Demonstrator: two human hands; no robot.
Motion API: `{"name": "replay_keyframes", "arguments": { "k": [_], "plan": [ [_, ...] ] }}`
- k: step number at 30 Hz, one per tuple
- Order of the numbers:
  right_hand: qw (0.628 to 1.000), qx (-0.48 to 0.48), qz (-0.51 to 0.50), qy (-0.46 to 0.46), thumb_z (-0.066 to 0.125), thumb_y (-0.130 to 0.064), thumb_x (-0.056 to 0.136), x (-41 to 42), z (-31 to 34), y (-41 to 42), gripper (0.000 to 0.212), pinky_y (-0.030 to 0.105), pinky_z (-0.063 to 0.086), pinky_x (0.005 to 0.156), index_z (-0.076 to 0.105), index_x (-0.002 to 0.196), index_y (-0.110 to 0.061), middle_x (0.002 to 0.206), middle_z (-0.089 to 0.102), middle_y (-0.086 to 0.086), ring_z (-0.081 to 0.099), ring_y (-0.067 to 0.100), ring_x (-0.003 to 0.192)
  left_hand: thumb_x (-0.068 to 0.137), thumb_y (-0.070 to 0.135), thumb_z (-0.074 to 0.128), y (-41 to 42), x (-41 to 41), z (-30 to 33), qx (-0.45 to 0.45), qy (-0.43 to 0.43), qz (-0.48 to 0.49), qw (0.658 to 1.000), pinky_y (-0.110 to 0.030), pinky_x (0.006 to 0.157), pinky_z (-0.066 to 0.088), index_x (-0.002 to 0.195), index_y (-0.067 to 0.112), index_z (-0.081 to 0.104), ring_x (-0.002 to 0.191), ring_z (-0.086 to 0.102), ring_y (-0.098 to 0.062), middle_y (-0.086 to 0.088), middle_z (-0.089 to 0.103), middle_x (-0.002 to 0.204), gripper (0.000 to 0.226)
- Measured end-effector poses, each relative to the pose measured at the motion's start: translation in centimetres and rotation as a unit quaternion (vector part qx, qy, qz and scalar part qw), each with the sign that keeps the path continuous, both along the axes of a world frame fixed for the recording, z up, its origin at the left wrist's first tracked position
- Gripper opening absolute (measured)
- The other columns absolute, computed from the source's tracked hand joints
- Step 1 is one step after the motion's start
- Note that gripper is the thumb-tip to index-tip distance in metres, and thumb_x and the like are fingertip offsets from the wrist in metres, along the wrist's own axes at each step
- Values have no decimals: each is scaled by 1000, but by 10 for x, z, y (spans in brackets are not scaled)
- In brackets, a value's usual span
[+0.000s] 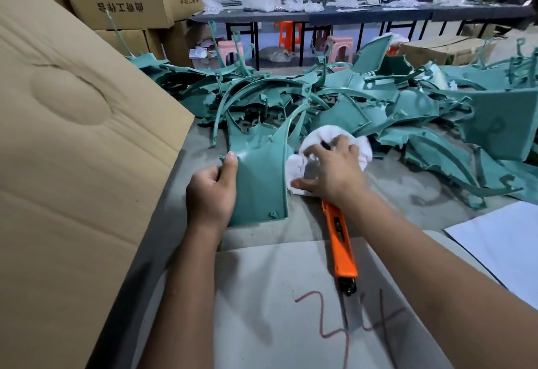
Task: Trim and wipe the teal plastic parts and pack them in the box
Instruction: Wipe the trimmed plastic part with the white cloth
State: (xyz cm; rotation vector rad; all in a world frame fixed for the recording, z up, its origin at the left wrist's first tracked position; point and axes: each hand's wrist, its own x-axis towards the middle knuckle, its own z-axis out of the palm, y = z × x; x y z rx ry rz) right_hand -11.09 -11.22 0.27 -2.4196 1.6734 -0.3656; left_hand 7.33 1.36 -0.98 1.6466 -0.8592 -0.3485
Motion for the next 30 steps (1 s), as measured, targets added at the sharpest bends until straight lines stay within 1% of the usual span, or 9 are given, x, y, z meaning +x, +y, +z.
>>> {"name": "replay_keyframes", "arguments": {
  "k": [3, 6, 8, 11, 13, 19, 24, 28, 30],
  "plan": [
    [995, -34, 55, -79, 74, -20, 89, -4, 0, -7, 11, 34, 41, 78, 68, 97, -15, 97, 65, 7, 61, 32, 104, 84, 72, 47, 0, 0, -1, 4, -28, 13, 1000, -33, 53, 26, 56, 20, 26, 53, 32, -20, 1, 30, 55, 63],
    [951, -132, -28, -279, 74, -7, 88, -22, 14, -6, 18, 26, 49, 68, 57, 88, -12, 84, 60, -2, 59, 14, 77, 91, 64, 51, 0, -2, 0, 1, -72, 36, 997, -34, 51, 19, 57, 19, 23, 52, 24, -19, 6, 23, 53, 63],
    [865, -150, -48, -476, 72, -8, 84, -35, 25, 4, 19, 17, 45, 63, 55, 87, -16, 77, 59, -9, 53, 7, 66, 97, 57, 55, 0, -5, 1, -8, -101, 62, 993, -36, 50, 23, 57, 16, 27, 50, 27, -20, 4, 27, 50, 64],
    [624, 82, 77, -773, 66, -3, 92, -49, 37, 35, 18, 33, 57, 75, 60, 107, -10, 92, 67, 2, 65, 17, 83, 100, 52, 55, -1, -14, 4, -36, -108, 102, 988, -34, 48, 26, 56, 16, 34, 49, 33, -18, 4, 34, 48, 60],
    [577, 176, 110, -790, 69, -6, 93, -55, 30, 54, 26, 41, 61, 83, 59, 117, -3, 102, 70, 11, 70, 23, 92, 100, 51, 55, -3, -24, 7, -58, -91, 111, 988, -31, 47, 24, 55, 21, 34, 47, 34, -11, 6, 34, 47, 58],
    [786, 77, 105, -605, 75, -22, 88, -50, -2, 84, 27, 45, 53, 99, 68, 113, -14, 122, 65, 18, 66, 25, 108, 101, 51, 52, -9, -53, 9, -123, -116, 91, 981, -28, 49, 22, 59, 31, 31, 62, 45, -25, -4, 52, 62, 51],
    [777, 73, 173, -600, 71, 1, 94, -59, 2, 82, 20, 19, 51, 68, 53, 102, -4, 85, 64, 0, 61, 8, 75, 101, 52, 52, -9, -67, 7, -134, -121, 58, 982, -26, 48, 26, 62, 25, 32, 50, 30, -11, 7, 30, 51, 52],
    [807, 52, 162, -566, 72, -4, 94, -55, 0, 86, 42, 13, 49, 70, 48, 127, -13, 87, 64, -18, 59, 0, 77, 101, 46, 57, -7, -83, 8, -141, -175, 86, 971, -14, 44, 26, 63, 31, 18, 46, 35, -5, 9, 19, 48, 56],
    [820, 55, 186, -538, 65, -5, 100, -54, -4, 87, 23, 14, 46, 69, 55, 116, -19, 82, 61, -21, 54, -2, 73, 101, 47, 55, -6, -88, 7, -127, -186, 94, 970, -13, 44, 27, 62, 30, 19, 48, 39, -3, 10, 20, 48, 55]
  ]
}}
